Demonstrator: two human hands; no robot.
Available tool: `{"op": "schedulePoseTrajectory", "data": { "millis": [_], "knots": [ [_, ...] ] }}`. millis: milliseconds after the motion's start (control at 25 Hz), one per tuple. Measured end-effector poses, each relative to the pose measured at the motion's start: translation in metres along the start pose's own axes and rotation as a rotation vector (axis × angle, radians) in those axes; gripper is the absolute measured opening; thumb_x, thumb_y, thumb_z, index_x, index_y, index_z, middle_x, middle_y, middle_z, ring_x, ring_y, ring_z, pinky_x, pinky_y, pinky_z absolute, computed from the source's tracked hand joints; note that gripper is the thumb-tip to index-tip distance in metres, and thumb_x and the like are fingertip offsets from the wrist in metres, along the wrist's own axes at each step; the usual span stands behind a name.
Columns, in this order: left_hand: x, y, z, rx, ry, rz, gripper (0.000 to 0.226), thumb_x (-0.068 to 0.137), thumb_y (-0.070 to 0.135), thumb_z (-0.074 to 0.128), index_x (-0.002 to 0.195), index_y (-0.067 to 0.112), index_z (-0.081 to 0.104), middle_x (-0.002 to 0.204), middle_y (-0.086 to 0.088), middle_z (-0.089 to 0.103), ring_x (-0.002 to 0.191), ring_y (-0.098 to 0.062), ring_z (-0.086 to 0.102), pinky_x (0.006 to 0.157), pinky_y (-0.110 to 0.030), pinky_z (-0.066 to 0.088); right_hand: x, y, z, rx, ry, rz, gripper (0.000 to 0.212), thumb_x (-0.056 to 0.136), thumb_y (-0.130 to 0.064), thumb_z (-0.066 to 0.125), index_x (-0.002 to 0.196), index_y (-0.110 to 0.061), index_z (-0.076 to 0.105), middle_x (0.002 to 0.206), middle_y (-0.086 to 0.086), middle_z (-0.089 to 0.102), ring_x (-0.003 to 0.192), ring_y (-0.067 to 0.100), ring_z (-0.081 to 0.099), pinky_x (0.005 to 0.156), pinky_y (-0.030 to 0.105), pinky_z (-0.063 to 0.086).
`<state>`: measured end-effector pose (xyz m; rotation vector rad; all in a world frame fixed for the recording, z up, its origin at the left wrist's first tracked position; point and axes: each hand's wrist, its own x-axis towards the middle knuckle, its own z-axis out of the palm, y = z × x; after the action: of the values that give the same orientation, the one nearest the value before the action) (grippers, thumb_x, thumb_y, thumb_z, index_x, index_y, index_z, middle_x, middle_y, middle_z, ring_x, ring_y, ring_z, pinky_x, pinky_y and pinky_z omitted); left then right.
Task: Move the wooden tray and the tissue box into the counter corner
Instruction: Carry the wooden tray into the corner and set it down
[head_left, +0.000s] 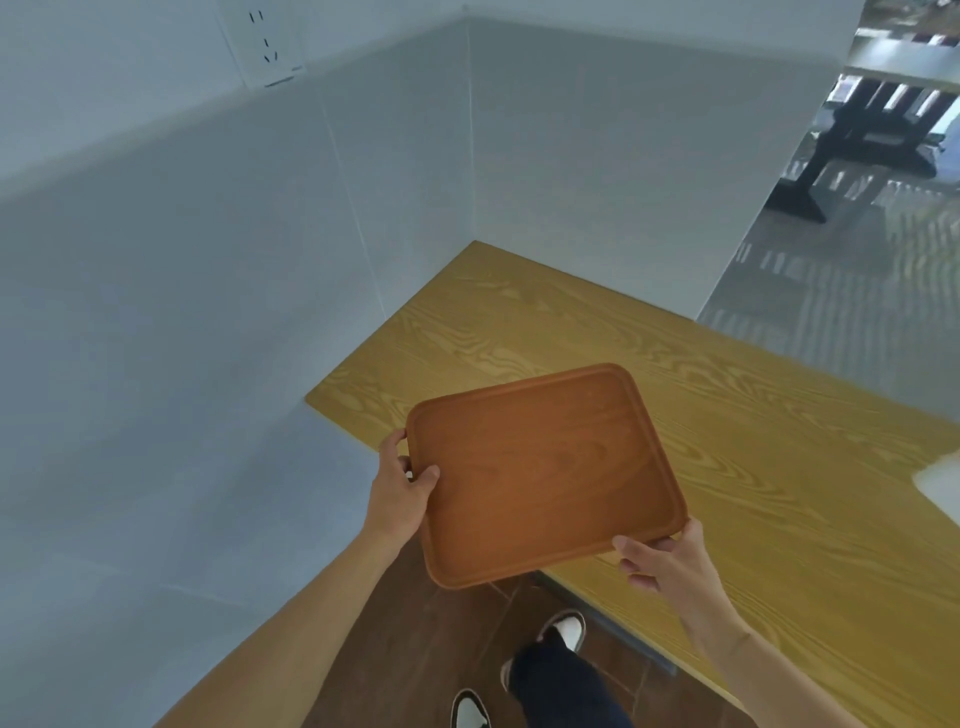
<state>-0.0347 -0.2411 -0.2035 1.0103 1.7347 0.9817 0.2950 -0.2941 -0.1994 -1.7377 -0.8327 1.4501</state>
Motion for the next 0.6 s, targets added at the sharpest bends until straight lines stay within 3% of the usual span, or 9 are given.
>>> {"op": "schedulePoseTrajectory", "data": {
  "millis": [120, 360, 600],
  "knots": [
    [0.028, 0.008, 0.008, 0.032, -0.034, 0.021, 0.066, 0.093, 0.018, 0.065, 0.145, 0.033, 0.027, 0.111, -0.003, 0.06, 0.094, -0.006, 0.06, 0.068, -0.018, 0.045, 0.018, -0.01, 0.005, -0.017, 0.026, 0.004, 0.064, 0.078, -0.012, 0.086, 0.119, -0.023, 0.037, 0.1, 0.019, 0.071, 0.078, 0.022, 0.075, 0.059, 0.027, 0.058],
    [0.102, 0.032, 0.037, 0.099, -0.114, -0.003, 0.068, 0.094, 0.019, 0.065, 0.147, 0.035, 0.024, 0.117, -0.005, 0.057, 0.097, -0.016, 0.062, 0.082, -0.041, 0.055, 0.08, -0.027, 0.009, 0.035, 0.064, 0.065, 0.066, 0.08, -0.012, 0.084, 0.125, -0.018, 0.036, 0.105, 0.023, 0.068, 0.086, 0.028, 0.073, 0.065, 0.033, 0.06],
    [0.181, 0.059, 0.085, 0.228, -0.23, -0.012, 0.072, 0.093, 0.017, 0.066, 0.148, 0.035, 0.023, 0.121, -0.007, 0.055, 0.102, -0.023, 0.062, 0.085, -0.044, 0.055, 0.136, -0.034, 0.002, 0.121, 0.148, 0.152, 0.082, 0.079, -0.014, 0.085, 0.135, -0.027, 0.027, 0.105, 0.019, 0.069, 0.076, 0.021, 0.074, 0.063, 0.031, 0.058]
  ]
}}
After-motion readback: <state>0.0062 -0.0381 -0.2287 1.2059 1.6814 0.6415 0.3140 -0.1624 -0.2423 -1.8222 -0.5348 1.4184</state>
